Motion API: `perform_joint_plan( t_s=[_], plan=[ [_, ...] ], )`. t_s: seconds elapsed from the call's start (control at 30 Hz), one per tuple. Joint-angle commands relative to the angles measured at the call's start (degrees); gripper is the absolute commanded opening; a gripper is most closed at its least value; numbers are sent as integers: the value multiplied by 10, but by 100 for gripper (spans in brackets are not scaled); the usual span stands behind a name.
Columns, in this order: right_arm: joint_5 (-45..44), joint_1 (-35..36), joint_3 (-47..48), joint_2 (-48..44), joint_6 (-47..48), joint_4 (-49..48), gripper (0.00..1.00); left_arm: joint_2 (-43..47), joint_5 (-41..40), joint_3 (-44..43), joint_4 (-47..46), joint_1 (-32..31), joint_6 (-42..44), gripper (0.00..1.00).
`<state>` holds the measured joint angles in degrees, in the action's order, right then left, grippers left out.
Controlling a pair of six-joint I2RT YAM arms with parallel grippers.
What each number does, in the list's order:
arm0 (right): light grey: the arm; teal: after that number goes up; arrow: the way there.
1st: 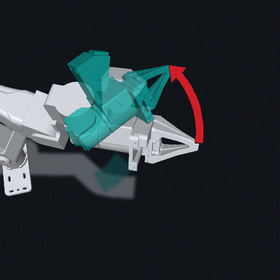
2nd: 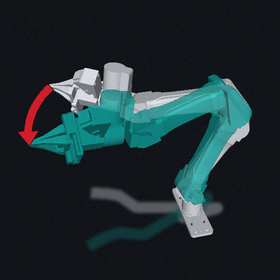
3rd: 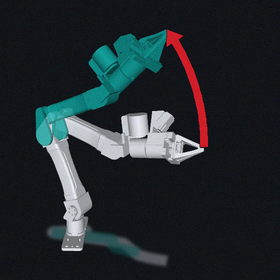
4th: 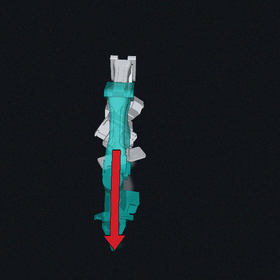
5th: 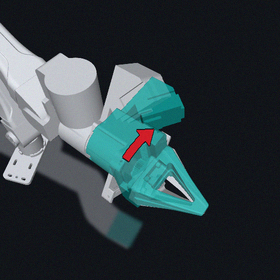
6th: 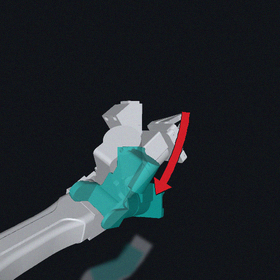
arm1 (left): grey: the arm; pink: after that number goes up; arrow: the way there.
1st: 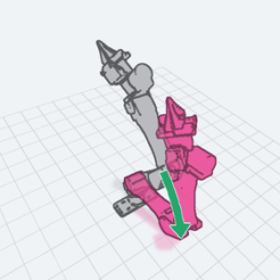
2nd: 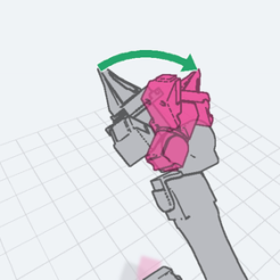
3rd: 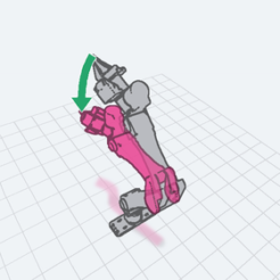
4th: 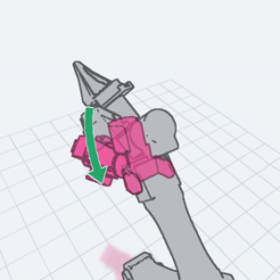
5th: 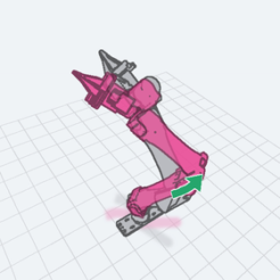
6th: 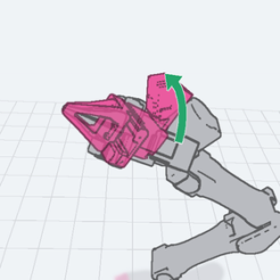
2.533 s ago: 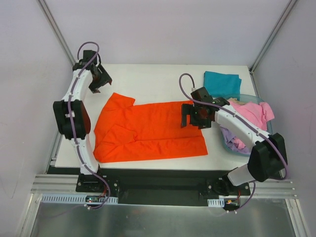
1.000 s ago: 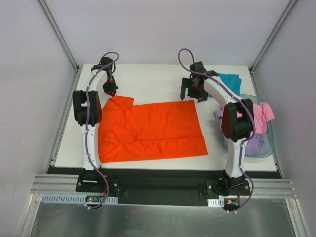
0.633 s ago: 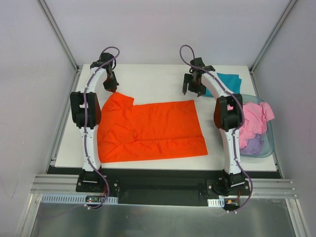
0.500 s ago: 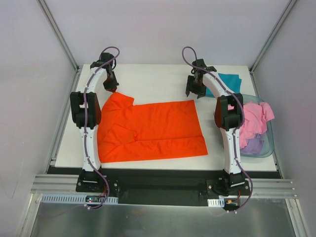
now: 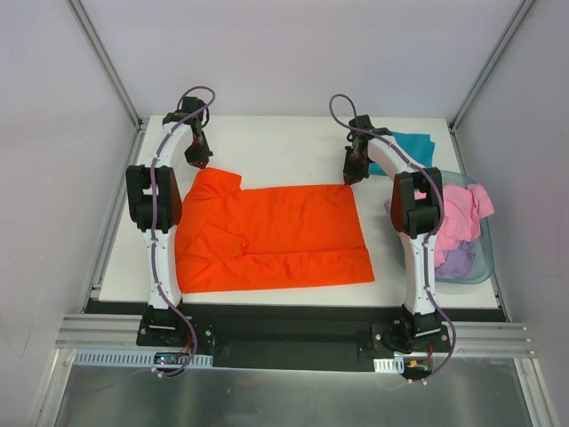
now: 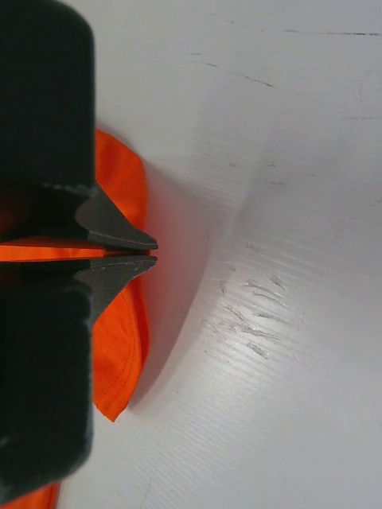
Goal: Fold and stack the t-shirts
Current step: Grap the side of the flattened tshirt furthest away from the robot with both arms
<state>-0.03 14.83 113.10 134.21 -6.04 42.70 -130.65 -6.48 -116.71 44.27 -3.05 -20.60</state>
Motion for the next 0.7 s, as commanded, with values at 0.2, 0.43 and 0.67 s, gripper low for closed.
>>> perform_joint_plan(
  t_s=[0.2,0.43,0.67],
  plan=[
    [43,10,-1,-42,9,1,1,73,-3,19,13,-5,-13,0],
    [53,28,-101,-134,27,-44,1,149,13,111,9,-10,-49,0],
    [64,46,-239,-242,24,-81,1,263,13,258,-14,-31,-96,0]
  ],
)
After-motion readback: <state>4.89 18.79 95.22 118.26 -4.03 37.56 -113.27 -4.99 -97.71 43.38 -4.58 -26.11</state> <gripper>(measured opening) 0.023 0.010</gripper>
